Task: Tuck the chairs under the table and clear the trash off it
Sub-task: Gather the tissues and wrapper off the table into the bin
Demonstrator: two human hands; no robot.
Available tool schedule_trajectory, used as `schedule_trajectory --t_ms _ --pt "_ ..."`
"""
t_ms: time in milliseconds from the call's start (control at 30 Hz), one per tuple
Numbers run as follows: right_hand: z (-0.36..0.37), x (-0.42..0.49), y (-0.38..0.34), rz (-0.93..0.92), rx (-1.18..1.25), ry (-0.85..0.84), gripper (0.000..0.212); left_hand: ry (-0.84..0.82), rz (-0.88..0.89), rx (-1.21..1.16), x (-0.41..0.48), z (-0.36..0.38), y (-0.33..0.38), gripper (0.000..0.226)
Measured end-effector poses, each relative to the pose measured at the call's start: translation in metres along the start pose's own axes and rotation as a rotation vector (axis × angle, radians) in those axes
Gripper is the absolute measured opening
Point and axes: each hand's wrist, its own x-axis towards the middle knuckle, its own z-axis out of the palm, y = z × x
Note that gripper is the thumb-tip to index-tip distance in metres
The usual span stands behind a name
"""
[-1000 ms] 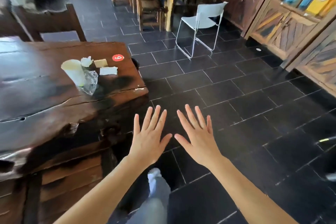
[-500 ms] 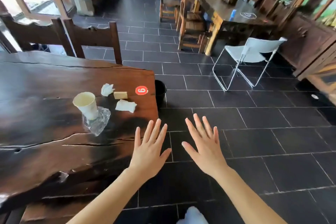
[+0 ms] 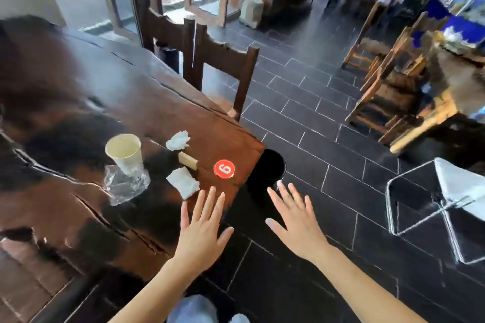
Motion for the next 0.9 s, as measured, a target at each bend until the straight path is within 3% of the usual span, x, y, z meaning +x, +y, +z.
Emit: schedule_trajectory --t_ms 133,233,400,533,700,800,900 --pt "-0.009 0.055 0.025 -0.132 -0.031 -0.063 0.078 0.011 -0.208 -0.050 0.019 0.007 -0.006 0.071" --pt "-0.016 0.100 0.026 -0.222 0.000 -0.063 0.064 -0.009 -0.314 -0.052 0.038 0.008 -0.015 0.071" --pt "-0.016 0.184 0.011 -0.301 0.078 -0.133 0.060 -0.037 -0.436 -0.101 0.103 0.015 -0.039 0.072" --pt "-0.002 0.223 0.004 -0.303 0.157 -0.260 0.059 -0.150 -0.501 -0.152 0.146 0.041 -0.062 0.076" --pt "0.015 0.279 -0.005 -0.407 0.073 -0.451 0.057 -0.315 -0.615 -0.181 0.160 0.076 -0.079 0.074" --pt "0.014 0.312 -0.020 -0.484 0.058 -0.534 0.056 -0.204 -0.679 -0.198 0.154 0.090 -0.076 0.061" --pt "0.014 0.343 -0.037 -0.579 0.022 -0.571 0.055 -0.093 -0.861 -0.274 0.149 0.096 -0.065 0.052"
